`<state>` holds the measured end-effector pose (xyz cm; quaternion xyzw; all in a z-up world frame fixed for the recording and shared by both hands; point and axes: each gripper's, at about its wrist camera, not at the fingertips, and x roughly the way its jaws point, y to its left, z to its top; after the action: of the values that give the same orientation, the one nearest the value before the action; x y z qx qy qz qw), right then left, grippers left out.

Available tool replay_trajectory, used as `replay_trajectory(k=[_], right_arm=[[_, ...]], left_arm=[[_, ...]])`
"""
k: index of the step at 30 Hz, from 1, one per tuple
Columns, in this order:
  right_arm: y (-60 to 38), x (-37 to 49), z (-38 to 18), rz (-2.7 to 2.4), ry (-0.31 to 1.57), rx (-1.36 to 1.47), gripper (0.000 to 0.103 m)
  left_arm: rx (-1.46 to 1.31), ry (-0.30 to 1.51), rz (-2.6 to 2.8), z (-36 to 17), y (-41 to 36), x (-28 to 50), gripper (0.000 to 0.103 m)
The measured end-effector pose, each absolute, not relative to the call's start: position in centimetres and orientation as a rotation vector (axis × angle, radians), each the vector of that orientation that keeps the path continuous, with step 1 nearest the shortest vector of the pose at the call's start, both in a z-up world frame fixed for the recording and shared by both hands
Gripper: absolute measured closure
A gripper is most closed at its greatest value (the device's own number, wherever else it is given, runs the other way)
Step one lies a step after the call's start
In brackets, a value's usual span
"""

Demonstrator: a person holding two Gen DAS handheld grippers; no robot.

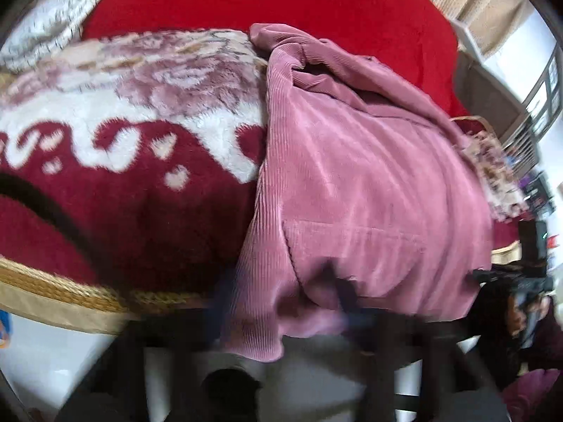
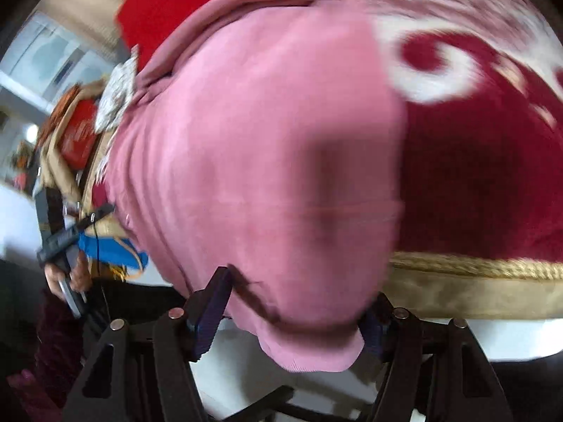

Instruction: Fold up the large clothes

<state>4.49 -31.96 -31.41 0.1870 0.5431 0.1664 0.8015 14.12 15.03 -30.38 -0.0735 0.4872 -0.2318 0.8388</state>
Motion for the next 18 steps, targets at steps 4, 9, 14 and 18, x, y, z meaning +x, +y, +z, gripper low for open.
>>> replay_trajectory(k=[4,9,14,18], right_arm=[[-30.1,3.5,-28.3,0.456,1.048,0.323,0.069],[-31.4,4.5,-30.0,0.371,1.136,0.348,0.057],[-32.1,5.2,-31.9,0.332,1.174,0.428,0.028],[-29.4,5.0,-31.0,0.378,1.154,0.272,0.078]], left_arm=[[-0.214,1.013,-0.489,-30.1,16.2,13.5,0.09],[-0.218,1.025,-0.443,-30.2,16.5,13.1,0.024],[-0.095,1.088,-0.49,-31.4,13.8,13.4,0.029],[-0.09,1.111,-0.492,-31.8,13.5,13.5,0.091]])
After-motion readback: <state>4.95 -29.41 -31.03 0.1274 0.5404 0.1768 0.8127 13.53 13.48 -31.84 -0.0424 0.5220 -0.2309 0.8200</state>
